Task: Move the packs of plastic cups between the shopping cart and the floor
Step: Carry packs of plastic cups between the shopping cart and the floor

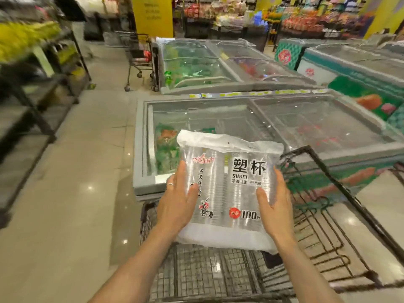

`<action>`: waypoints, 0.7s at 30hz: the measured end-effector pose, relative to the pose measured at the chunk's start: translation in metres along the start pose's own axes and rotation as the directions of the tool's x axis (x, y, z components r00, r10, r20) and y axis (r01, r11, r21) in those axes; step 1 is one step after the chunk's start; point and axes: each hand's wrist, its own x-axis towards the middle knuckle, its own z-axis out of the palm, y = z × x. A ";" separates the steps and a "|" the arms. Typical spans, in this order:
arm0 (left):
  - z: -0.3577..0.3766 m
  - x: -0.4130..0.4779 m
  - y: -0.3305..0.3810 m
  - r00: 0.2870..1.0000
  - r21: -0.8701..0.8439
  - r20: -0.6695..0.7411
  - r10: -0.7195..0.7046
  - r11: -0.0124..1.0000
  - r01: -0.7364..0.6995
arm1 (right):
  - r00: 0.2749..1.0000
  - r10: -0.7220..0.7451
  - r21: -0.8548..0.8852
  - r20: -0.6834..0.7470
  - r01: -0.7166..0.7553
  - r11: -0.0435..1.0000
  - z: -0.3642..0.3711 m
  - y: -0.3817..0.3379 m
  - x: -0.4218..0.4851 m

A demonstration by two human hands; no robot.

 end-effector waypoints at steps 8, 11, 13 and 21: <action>0.067 -0.008 -0.103 0.975 0.121 0.025 -0.222 0.968 0.218 | 0.960 0.083 0.009 0.268 -0.089 0.996 0.108 0.083 0.002; 0.092 -0.021 -0.135 0.956 0.109 0.035 -0.292 0.952 0.287 | 0.926 0.140 -0.027 0.350 -0.140 0.990 0.145 0.112 -0.011; 0.110 -0.030 -0.158 0.948 0.073 0.018 -0.319 0.946 0.317 | 0.902 0.171 -0.042 0.396 -0.169 0.985 0.168 0.129 -0.021; 0.185 -0.045 -0.242 0.906 0.123 0.081 -0.416 0.906 0.405 | 0.820 0.274 -0.171 0.503 -0.216 0.961 0.259 0.211 -0.048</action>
